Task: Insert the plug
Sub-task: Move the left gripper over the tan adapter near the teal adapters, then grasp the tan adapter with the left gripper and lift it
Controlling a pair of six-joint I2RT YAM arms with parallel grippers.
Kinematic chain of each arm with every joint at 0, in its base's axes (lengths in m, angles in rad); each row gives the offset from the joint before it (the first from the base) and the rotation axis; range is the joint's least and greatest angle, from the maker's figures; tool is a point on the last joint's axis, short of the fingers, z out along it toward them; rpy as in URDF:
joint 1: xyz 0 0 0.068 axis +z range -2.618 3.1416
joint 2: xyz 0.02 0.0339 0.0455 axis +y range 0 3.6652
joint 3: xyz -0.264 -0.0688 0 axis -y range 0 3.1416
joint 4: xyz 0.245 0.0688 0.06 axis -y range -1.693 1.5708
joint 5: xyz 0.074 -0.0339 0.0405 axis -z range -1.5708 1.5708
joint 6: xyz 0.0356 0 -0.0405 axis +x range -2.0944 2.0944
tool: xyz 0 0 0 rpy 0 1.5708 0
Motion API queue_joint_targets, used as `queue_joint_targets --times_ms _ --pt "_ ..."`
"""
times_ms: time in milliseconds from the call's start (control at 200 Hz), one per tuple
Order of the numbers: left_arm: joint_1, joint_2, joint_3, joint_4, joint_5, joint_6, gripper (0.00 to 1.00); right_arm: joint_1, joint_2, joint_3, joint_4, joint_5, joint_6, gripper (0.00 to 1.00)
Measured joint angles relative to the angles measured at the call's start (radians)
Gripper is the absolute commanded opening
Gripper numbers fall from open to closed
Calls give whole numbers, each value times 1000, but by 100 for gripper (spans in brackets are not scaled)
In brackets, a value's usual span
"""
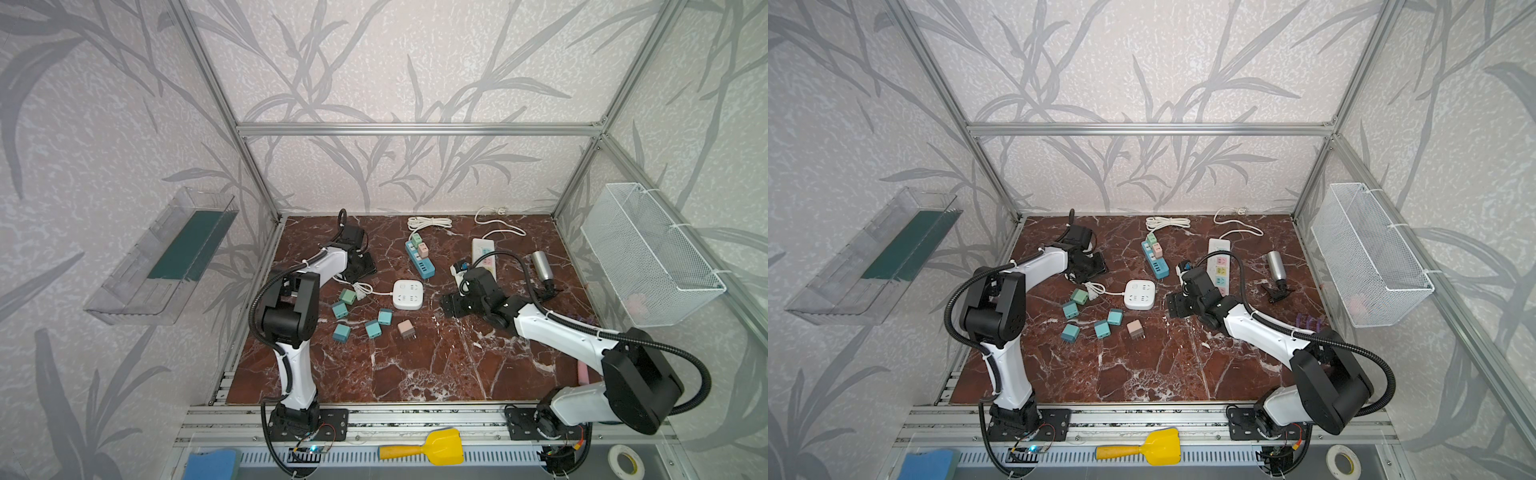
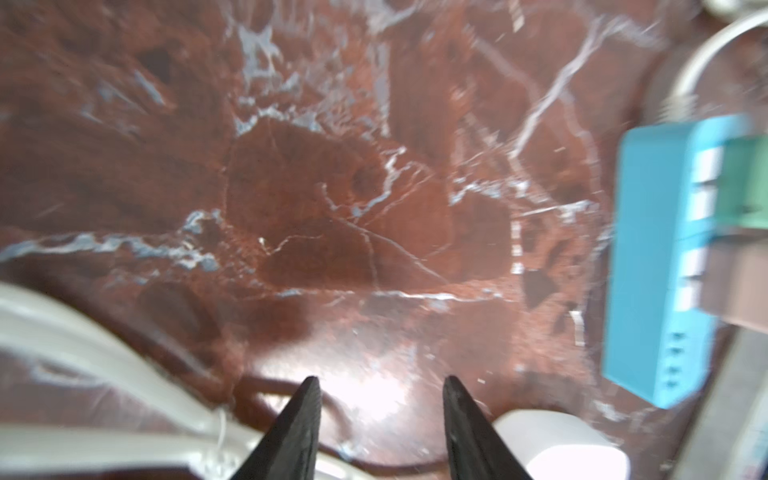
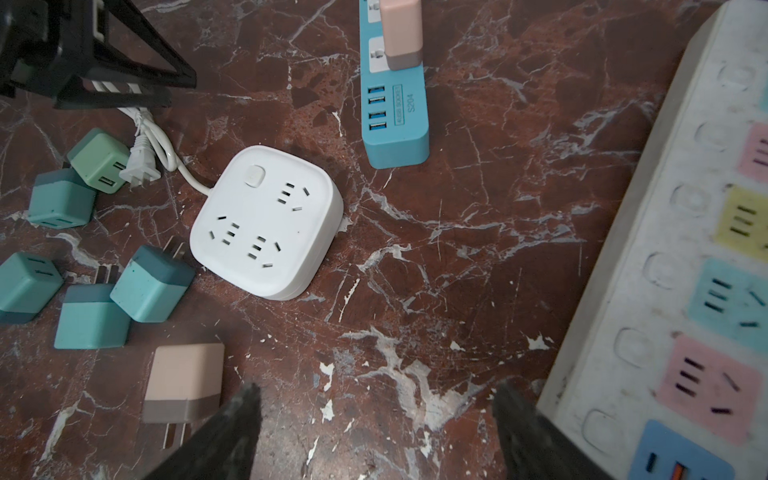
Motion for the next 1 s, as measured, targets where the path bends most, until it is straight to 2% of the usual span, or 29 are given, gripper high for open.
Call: queue_joint_targets --times_ms 95,215,310,400,575,705,775,810,1000 --pt "-10 -77 0 -25 -21 17 64 0 0 0 0 0 0 86" --pt "-58 -191 -3 -73 -82 40 65 0 0 0 0 0 0 86" --pt "-150 -282 -47 -95 -147 42 65 0 0 0 0 0 0 86" --pt "-277 -332 -107 -138 -207 22 65 0 0 0 1 0 0 86" --pt "-517 -336 -217 -186 -295 -114 71 0 0 0 -3 3 0 86" --pt "-644 -335 -235 -176 -376 -267 75 0 -8 0 -19 42 2 88" --pt "-680 -322 -233 -160 -410 -334 78 0 -30 -5 -24 77 6 89" --pt "-689 -307 -231 -159 -420 -370 79 0 -46 -12 -24 93 8 93" --pt "-698 -187 -192 -189 -449 -493 81 -1 -106 -37 -24 155 16 95"
